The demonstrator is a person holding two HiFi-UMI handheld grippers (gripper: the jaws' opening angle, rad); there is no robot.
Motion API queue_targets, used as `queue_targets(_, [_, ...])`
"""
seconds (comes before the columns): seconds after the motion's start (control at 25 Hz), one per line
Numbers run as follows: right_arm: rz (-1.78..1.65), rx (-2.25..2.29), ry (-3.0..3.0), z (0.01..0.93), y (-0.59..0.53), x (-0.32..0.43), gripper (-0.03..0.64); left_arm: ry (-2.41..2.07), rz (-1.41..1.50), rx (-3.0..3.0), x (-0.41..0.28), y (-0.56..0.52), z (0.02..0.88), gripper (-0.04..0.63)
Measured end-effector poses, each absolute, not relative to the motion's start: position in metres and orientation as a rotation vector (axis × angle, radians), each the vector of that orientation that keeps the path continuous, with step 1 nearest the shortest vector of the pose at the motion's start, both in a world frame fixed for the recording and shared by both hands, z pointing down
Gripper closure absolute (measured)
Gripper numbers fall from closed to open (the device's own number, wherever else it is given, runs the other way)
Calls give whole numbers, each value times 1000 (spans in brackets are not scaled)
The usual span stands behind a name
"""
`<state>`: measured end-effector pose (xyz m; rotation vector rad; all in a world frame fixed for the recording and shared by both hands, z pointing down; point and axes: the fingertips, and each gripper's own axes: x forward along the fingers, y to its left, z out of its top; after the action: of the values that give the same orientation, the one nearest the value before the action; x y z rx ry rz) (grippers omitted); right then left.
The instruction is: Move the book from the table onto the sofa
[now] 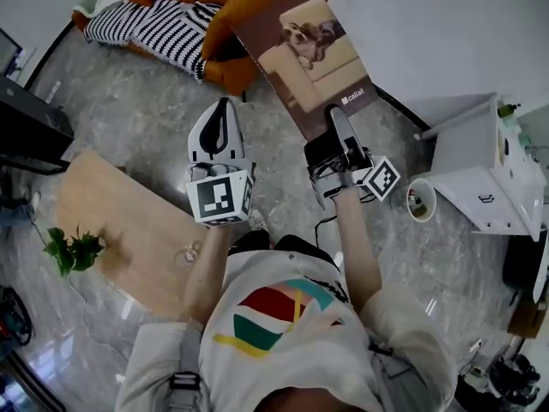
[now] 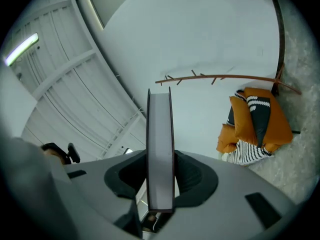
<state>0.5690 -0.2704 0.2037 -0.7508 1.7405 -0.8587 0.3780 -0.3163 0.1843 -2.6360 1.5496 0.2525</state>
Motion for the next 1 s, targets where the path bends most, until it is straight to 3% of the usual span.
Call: queue_targets(1.0, [-1088,-543,1835,224,-650,490,460,1868,185,-2395,292,-645,185,589])
